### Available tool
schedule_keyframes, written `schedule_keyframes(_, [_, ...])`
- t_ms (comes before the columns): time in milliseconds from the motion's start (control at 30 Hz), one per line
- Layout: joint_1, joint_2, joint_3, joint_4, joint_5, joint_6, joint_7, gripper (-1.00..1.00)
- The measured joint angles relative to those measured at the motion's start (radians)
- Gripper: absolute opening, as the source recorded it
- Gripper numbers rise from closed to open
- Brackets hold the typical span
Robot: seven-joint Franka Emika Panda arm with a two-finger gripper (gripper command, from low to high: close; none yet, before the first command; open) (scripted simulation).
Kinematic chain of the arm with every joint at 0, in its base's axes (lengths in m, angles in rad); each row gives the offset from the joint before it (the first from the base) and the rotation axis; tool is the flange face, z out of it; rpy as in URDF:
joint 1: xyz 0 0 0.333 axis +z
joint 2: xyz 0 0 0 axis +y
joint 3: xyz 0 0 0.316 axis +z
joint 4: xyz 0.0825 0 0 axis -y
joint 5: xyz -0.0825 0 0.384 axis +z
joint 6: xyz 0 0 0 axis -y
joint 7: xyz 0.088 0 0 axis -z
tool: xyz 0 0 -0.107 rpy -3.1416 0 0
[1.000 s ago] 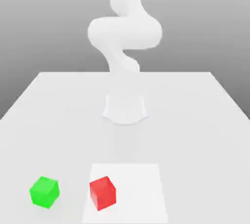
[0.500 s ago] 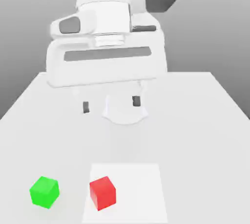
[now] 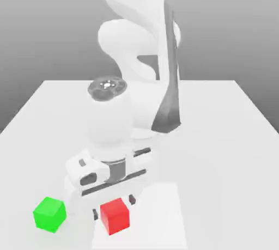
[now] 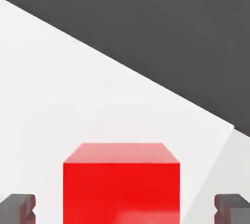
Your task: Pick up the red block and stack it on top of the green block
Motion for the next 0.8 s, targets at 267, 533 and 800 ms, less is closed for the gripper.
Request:
schedule_keyframes(267, [0.018,-0.058,-0.026,-0.009,-0.036,-0.048,0.026,-1.00])
schedule_keyframes(533, [-0.082,-0.220,-0.196,0.034,-0.109,-0.255,0.142,-1.00])
schedule_keyframes(800, [-0.171,-0.058,-0.162,0.071,0.029,-0.143,0.065,1.00])
